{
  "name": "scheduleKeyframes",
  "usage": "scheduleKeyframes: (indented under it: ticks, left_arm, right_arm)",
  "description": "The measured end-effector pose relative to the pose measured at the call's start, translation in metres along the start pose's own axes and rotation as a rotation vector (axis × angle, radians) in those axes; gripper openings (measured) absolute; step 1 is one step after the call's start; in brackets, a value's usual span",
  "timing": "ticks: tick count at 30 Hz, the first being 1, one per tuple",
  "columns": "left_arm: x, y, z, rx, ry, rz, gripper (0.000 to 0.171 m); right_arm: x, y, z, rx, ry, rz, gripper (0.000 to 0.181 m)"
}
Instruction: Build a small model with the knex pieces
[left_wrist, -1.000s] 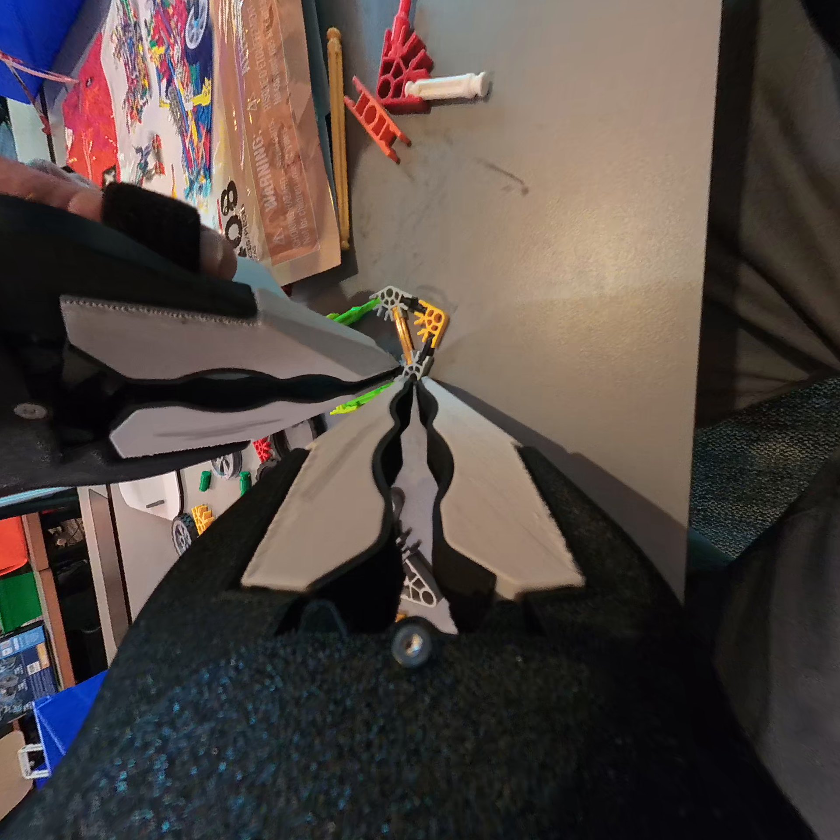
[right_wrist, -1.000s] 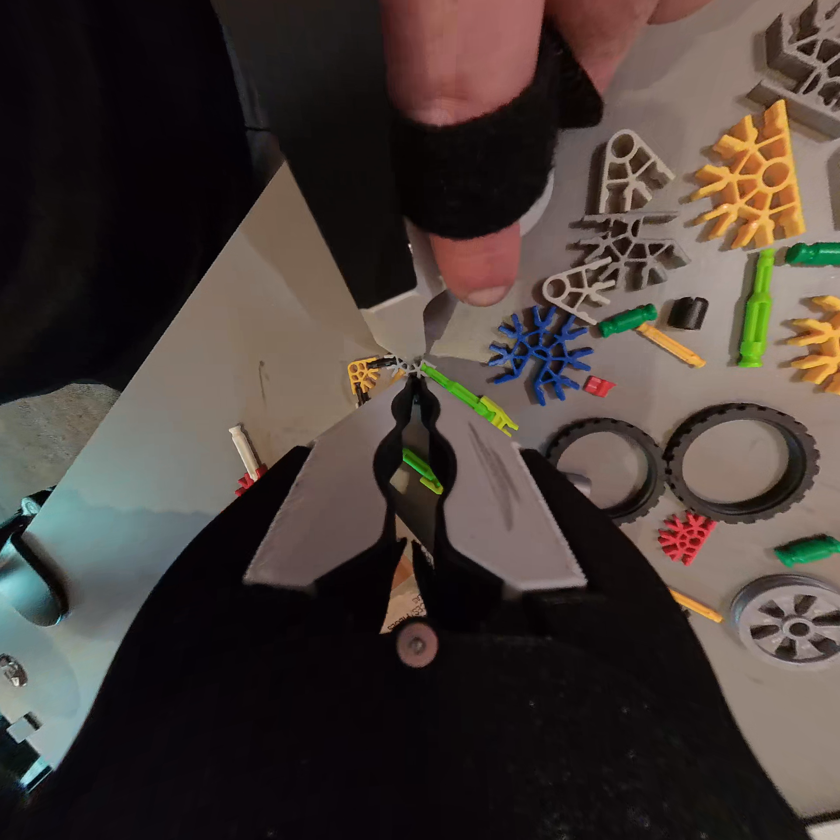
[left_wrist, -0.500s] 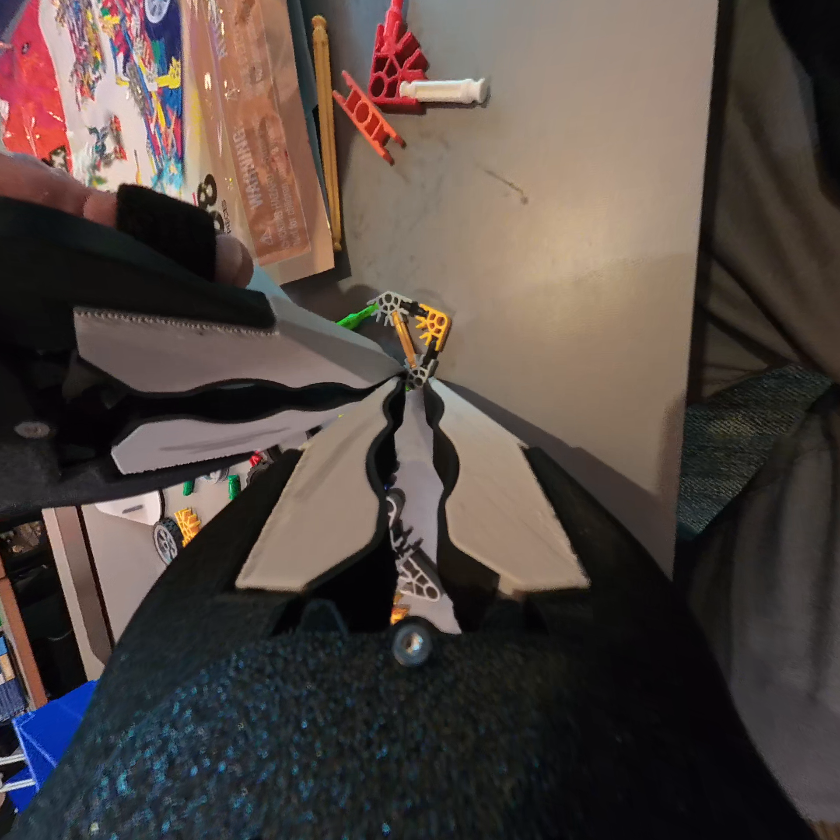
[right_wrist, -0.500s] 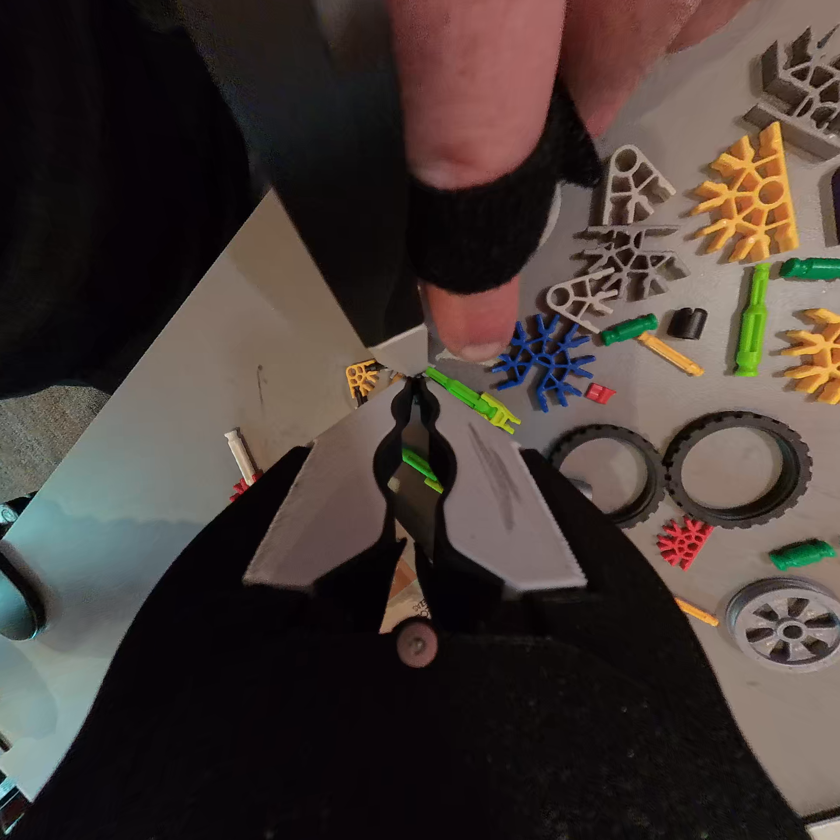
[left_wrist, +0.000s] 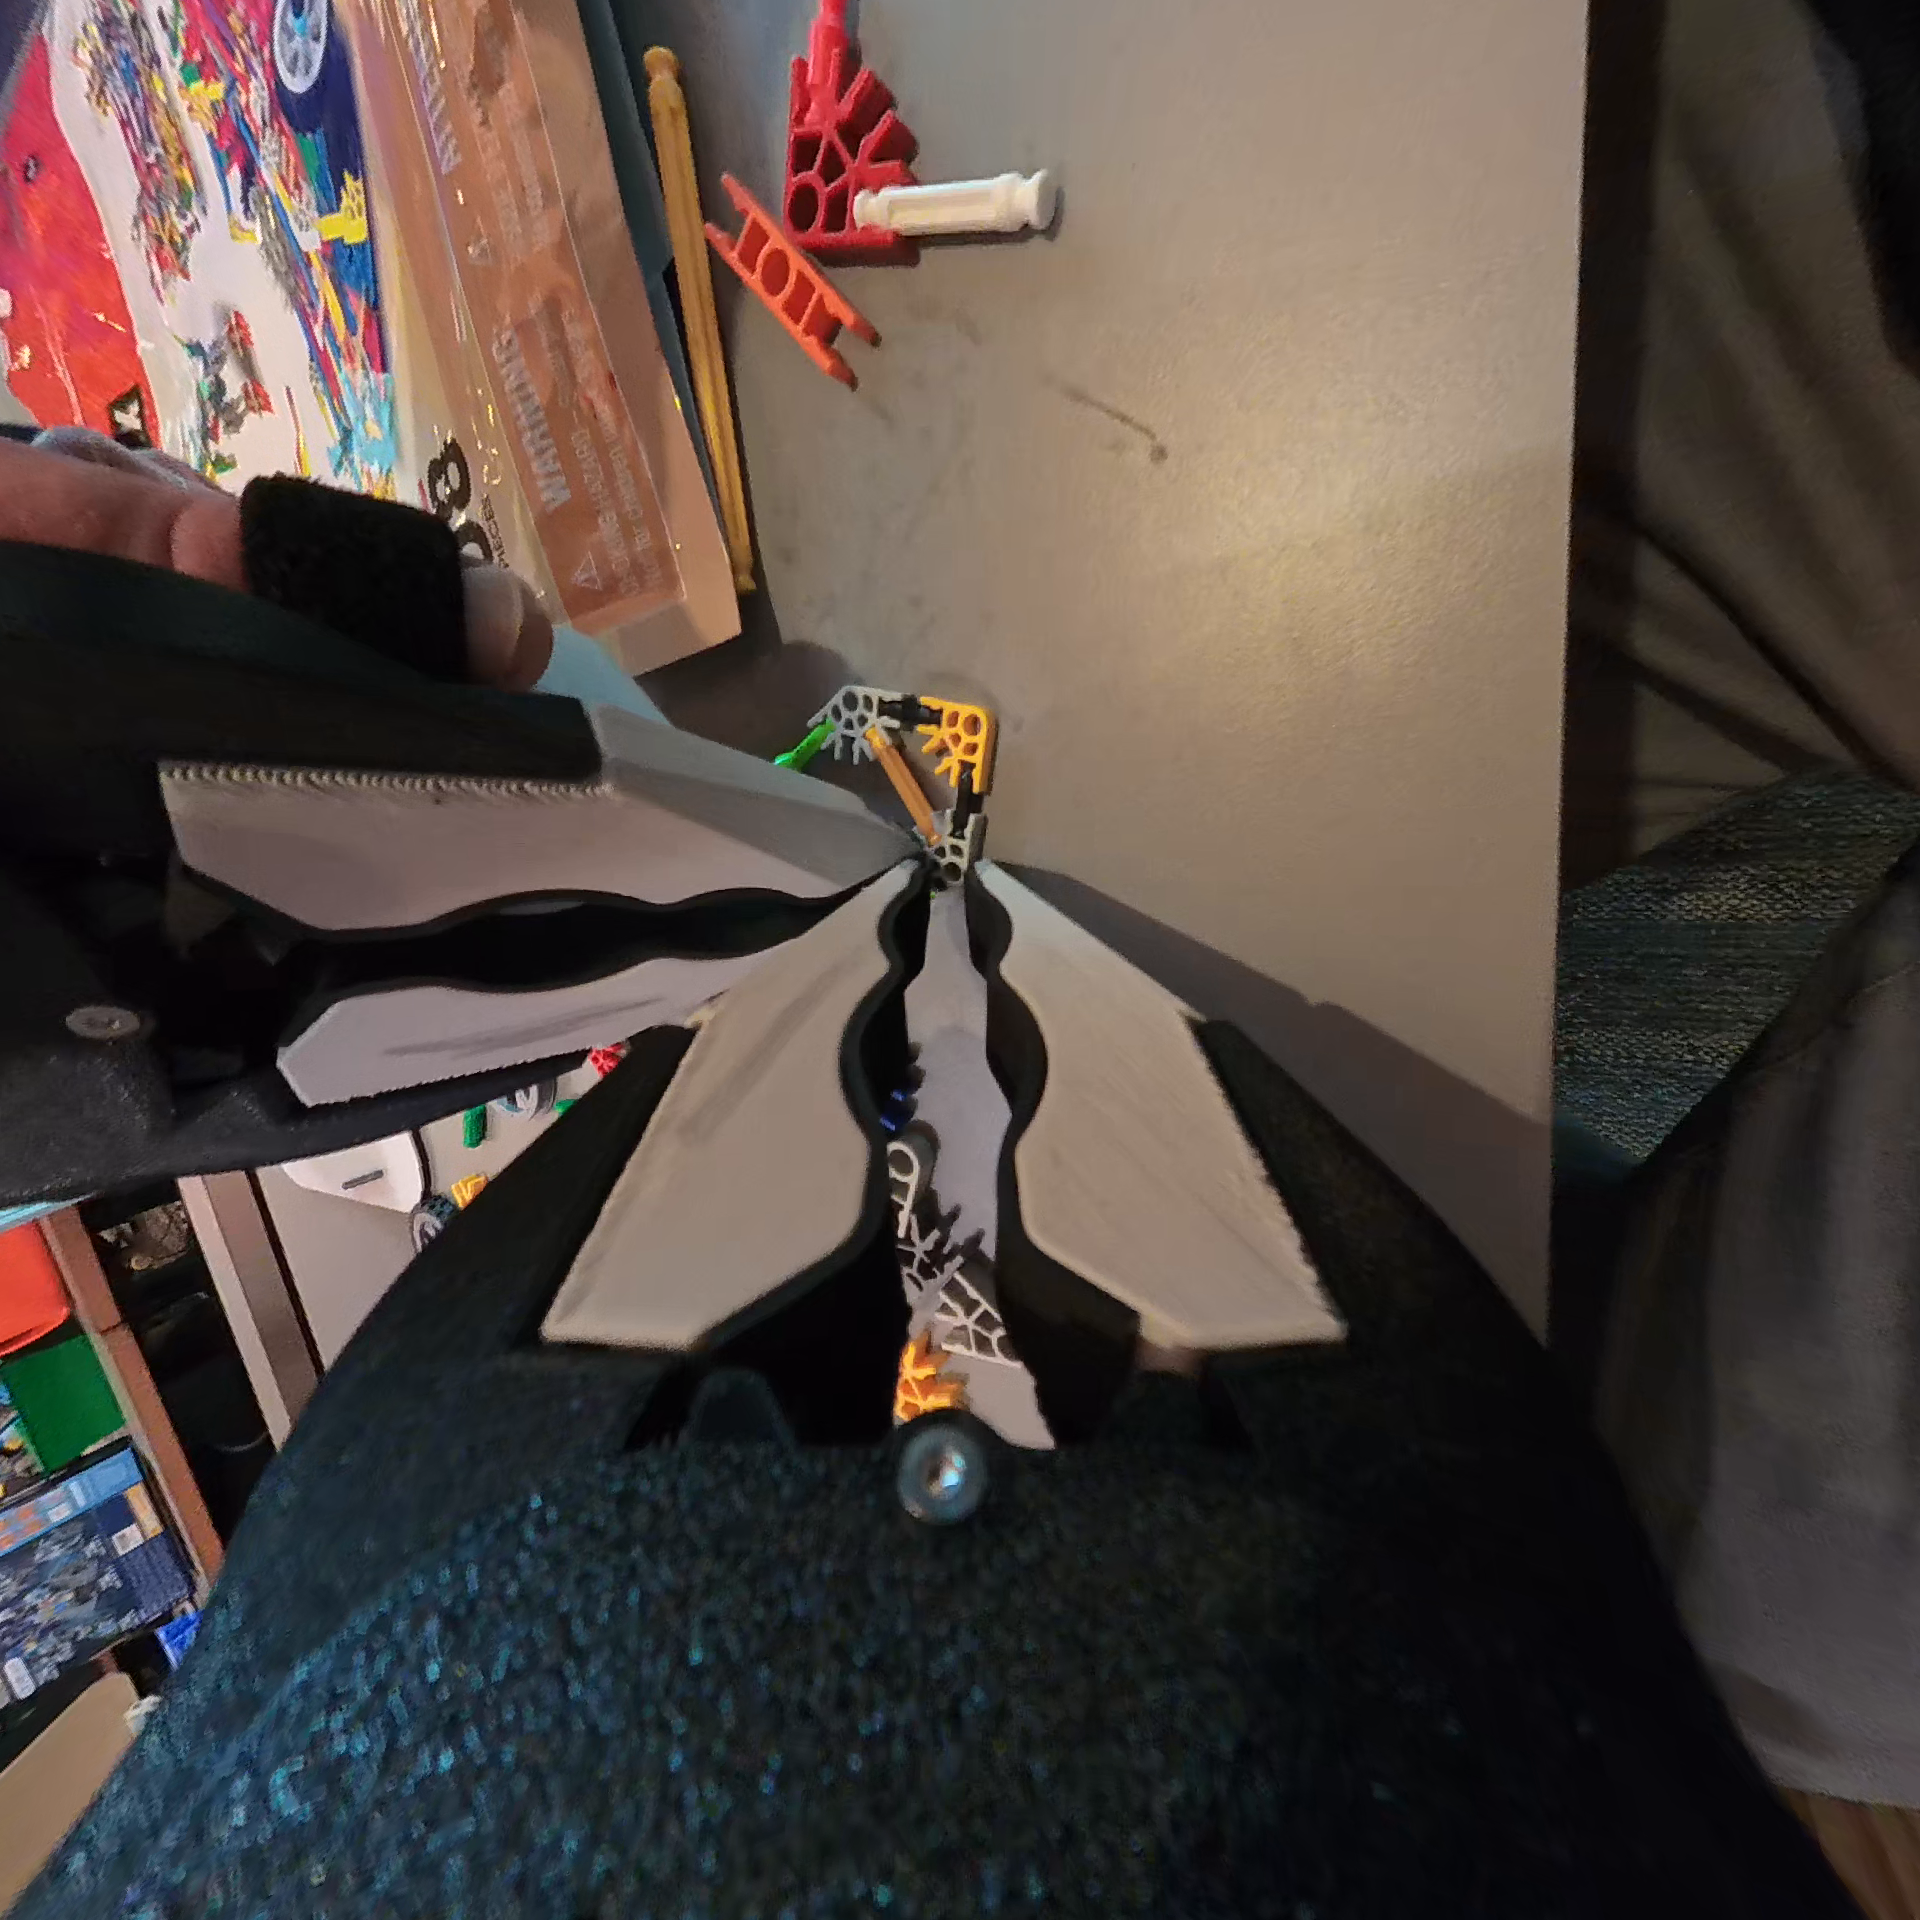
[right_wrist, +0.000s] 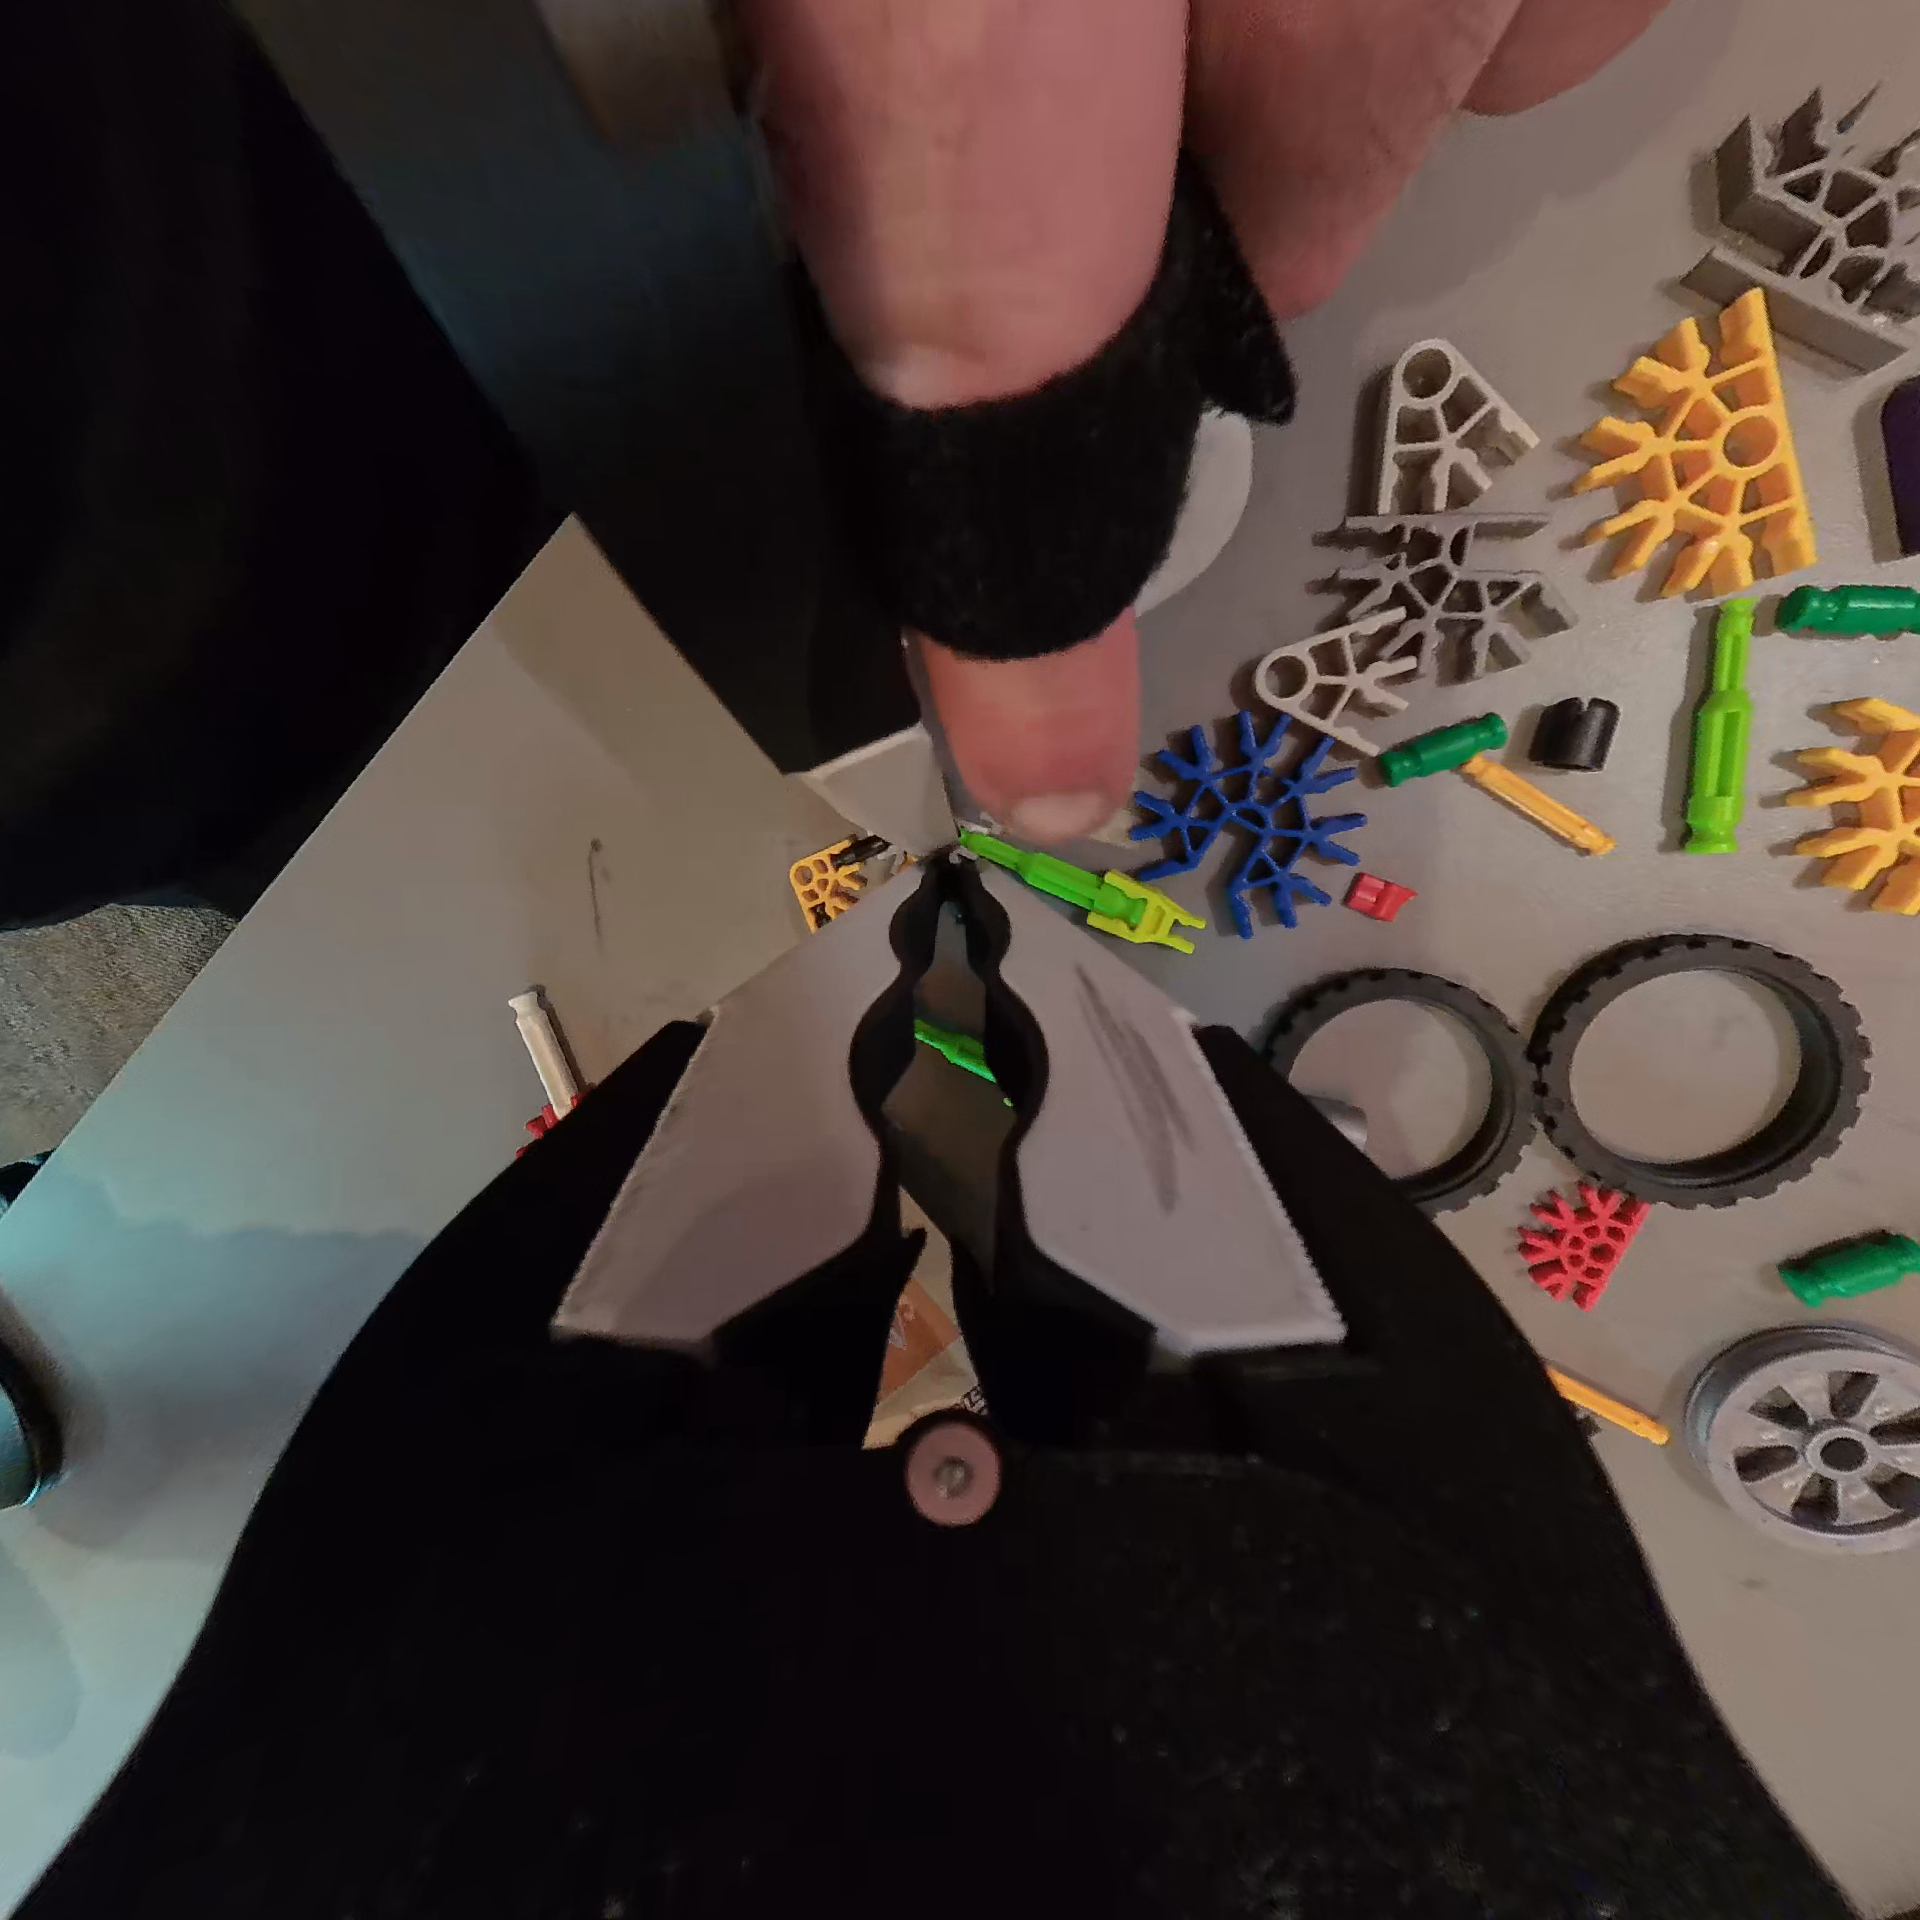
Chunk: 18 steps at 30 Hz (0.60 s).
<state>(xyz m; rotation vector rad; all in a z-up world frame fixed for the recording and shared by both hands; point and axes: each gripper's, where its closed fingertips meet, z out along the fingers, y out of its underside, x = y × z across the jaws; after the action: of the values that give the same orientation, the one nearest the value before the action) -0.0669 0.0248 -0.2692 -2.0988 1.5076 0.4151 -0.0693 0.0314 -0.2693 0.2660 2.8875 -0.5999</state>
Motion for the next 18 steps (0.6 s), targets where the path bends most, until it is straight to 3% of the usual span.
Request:
scheduleKeyframes:
  ticks: [18]
  left_arm:
    - [0.0007,-0.0014,0.0019,0.104,0.104,-0.142,0.004]
  right_arm:
    - [-0.0002,0.0006,-0.0007,0.036,-0.02,0.014,0.003]
